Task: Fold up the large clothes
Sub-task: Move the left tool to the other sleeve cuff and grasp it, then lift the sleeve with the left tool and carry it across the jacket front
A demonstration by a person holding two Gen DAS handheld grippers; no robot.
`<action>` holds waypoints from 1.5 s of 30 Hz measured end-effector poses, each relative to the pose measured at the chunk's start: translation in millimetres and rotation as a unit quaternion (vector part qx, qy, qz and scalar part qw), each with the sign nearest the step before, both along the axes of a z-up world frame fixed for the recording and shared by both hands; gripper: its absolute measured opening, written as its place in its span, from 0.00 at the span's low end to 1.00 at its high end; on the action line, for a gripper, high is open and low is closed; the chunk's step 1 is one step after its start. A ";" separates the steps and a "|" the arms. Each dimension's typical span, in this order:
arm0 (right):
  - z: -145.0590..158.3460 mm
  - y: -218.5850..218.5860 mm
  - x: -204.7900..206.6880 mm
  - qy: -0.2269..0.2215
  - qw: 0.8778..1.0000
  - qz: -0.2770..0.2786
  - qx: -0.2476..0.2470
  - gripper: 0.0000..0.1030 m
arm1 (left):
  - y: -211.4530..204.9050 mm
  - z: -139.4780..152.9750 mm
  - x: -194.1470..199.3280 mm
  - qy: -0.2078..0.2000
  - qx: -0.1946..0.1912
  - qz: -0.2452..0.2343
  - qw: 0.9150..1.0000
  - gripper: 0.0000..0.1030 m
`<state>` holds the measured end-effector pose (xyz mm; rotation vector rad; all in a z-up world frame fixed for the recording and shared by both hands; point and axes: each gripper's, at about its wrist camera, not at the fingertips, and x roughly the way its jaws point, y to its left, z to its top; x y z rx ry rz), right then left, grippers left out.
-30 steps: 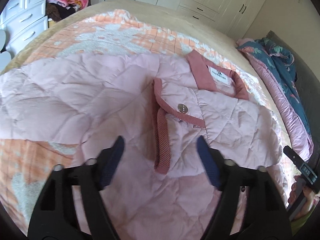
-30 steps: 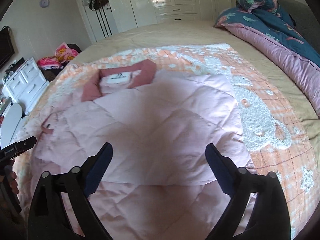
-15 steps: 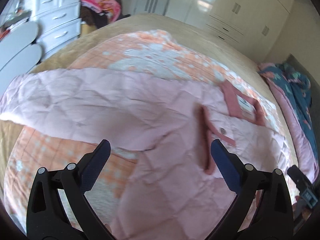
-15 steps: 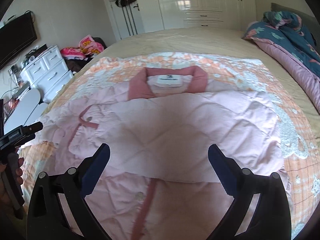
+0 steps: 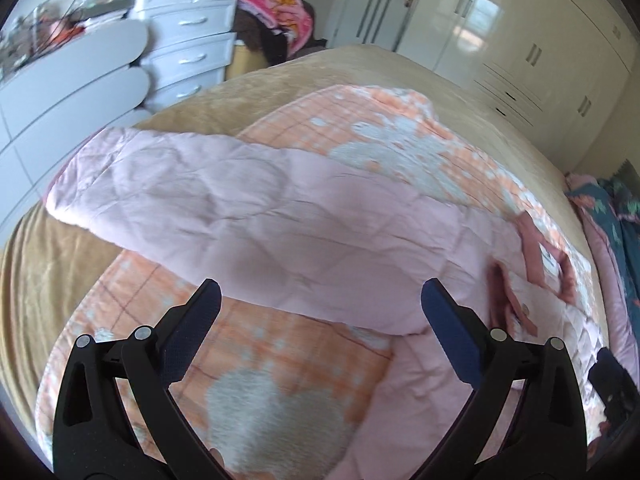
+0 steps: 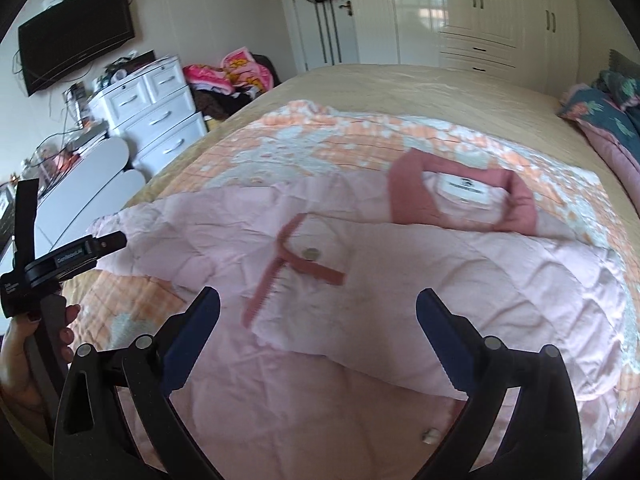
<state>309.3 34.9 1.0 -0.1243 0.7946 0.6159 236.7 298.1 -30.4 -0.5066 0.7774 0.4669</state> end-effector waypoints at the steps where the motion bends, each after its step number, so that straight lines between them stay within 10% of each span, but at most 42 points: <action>1: -0.3 8.4 -0.8 0.000 1.000 0.006 -0.002 0.95 | 4.5 -1.4 -0.9 0.000 -0.002 0.006 1.000 0.91; 22: -24.5 156.2 -23.0 0.019 0.992 0.122 -0.027 0.95 | 98.8 -43.4 -32.6 0.016 -0.035 0.129 0.991 0.91; 38: -23.9 104.4 -13.6 0.025 0.996 0.081 -0.005 0.95 | 174.8 -79.5 -47.1 -0.061 -0.130 0.212 0.967 0.89; 39: -23.7 96.8 -12.3 0.027 0.997 0.075 -0.004 0.95 | 176.2 -79.2 -47.6 -0.066 -0.131 0.213 0.966 0.82; 41: -22.6 82.9 -10.5 0.024 0.998 0.063 -0.005 0.95 | 175.1 -74.5 -51.2 -0.073 -0.118 0.217 0.966 0.36; 45: -15.0 53.8 -10.1 -0.001 1.000 0.024 -0.006 0.95 | 170.0 -51.9 -59.6 -0.110 -0.103 0.206 0.967 0.16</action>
